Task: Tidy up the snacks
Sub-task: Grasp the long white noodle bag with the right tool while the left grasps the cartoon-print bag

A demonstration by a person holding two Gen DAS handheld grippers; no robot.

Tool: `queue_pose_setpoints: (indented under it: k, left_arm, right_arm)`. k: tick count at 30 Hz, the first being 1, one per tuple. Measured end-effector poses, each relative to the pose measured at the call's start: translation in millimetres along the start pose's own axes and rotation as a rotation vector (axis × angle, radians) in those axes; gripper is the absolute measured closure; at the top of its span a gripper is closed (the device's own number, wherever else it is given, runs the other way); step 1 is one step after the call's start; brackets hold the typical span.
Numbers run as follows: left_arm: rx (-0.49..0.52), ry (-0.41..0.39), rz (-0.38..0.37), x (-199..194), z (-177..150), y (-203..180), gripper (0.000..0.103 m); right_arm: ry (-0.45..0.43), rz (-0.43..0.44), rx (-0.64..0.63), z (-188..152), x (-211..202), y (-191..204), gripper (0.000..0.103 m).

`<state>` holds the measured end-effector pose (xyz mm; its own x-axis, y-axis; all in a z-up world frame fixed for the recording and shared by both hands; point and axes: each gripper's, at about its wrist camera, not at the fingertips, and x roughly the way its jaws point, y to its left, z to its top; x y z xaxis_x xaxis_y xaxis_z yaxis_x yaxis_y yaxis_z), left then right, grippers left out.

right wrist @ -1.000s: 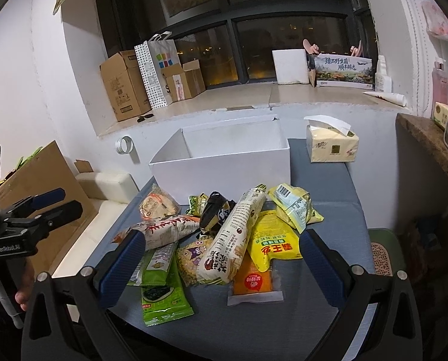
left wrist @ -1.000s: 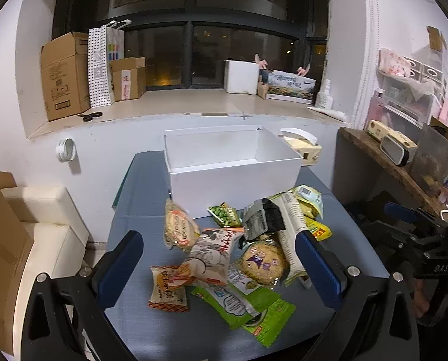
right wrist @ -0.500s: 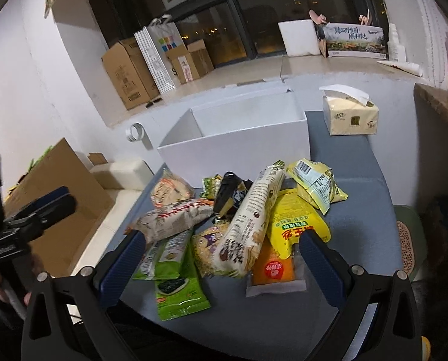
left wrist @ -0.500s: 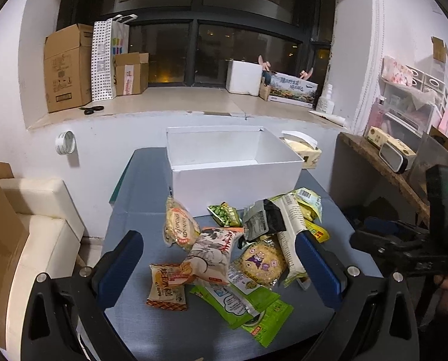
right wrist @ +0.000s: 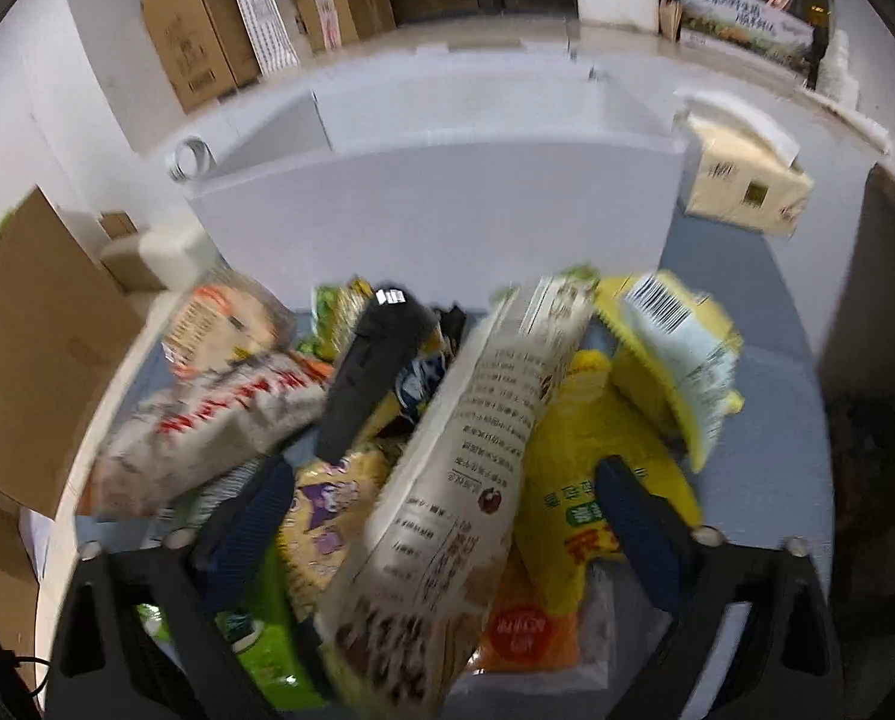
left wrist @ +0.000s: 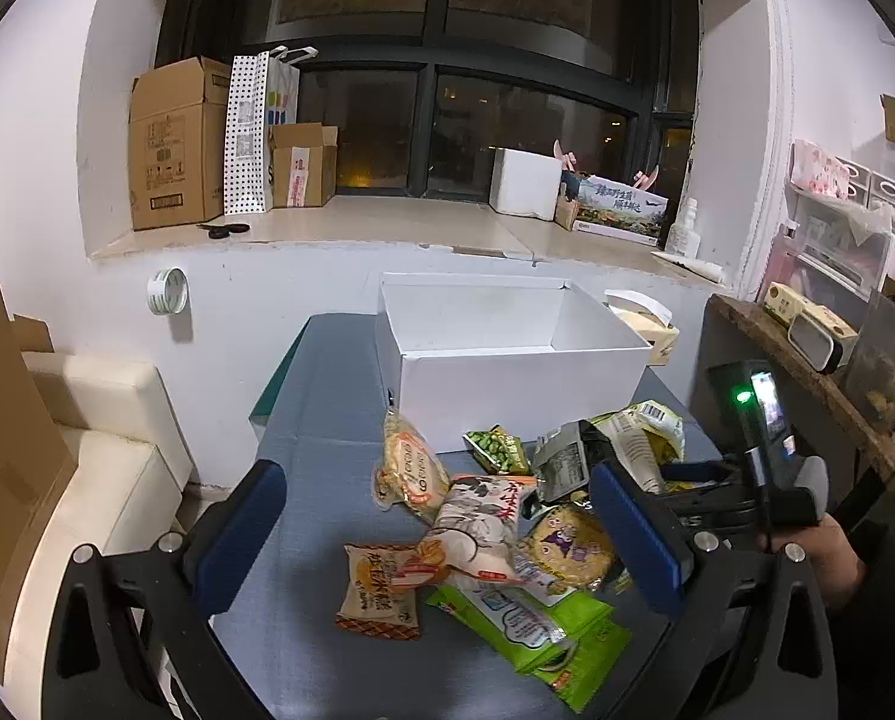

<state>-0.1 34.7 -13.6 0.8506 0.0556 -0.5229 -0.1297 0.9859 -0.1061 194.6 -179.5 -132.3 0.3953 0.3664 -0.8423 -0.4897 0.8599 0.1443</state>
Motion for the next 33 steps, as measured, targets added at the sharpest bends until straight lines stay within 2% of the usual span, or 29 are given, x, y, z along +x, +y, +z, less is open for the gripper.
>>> queue_pose_setpoints:
  k: [1, 4, 7, 11, 12, 14, 19, 23, 26, 30, 31, 32, 33]
  left_arm:
    - [0.007, -0.007, 0.002, 0.9, -1.3, 0.3, 0.0]
    - [0.027, -0.007, 0.008, 5.4, -5.3, -1.5, 0.0]
    - [0.051, 0.056, -0.017, 15.6, -7.5, -6.8, 0.0]
    - [0.087, 0.148, -0.087, 34.4, -6.9, -10.5, 0.0]
    - [0.088, 0.197, -0.113, 45.4, -6.4, -9.9, 0.0]
    - [0.076, 0.245, -0.145, 61.8, -5.0, -7.5, 0.0]
    - [0.083, 0.357, -0.177, 101.7, -4.5, -15.2, 0.0]
    - [0.107, 0.442, -0.175, 132.2, -9.1, -23.0, 0.0]
    - [0.105, 0.531, -0.21, 157.8, -15.5, -25.4, 0.0]
    - [0.13, 0.576, -0.181, 176.0, -21.8, -28.8, 0.001]
    - [0.132, 0.592, -0.18, 179.5, -23.5, -29.4, 0.011]
    - [0.135, 0.599, -0.178, 180.5, -24.0, -30.0, 0.036]
    - [0.138, 0.608, -0.179, 181.6, -25.4, -31.3, 0.048]
  right_arm:
    - [0.026, -0.016, -0.008, -1.5, 7.1, 0.7, 0.046]
    - [0.024, -0.042, -0.05, -4.2, 7.7, 5.8, 0.056]
    - [-0.007, -0.051, -0.031, -5.7, -6.7, 0.9, 0.063]
    - [-0.085, -0.017, 0.009, -8.6, -42.5, -12.8, 0.065]
    - [-0.116, 0.001, 0.029, -10.4, -56.6, -17.4, 0.065]
    - [-0.172, 0.03, 0.035, -16.5, -81.9, -22.5, 0.065]
    - [-0.259, 0.057, 0.056, -31.2, -124.9, -26.1, 0.065]
    - [-0.311, 0.087, 0.07, -42.2, -152.8, -31.1, 0.065]
    - [-0.33, 0.084, 0.06, -48.1, -157.4, -28.4, 0.065]
    - [-0.343, 0.097, 0.068, -51.7, -162.5, -30.3, 0.065]
    - [-0.341, 0.093, 0.068, -51.6, -162.3, -30.1, 0.065]
    - [-0.339, 0.086, 0.067, -51.3, -161.3, -30.0, 0.065]
    - [-0.339, 0.082, 0.067, -52.1, -160.6, -29.9, 0.065]
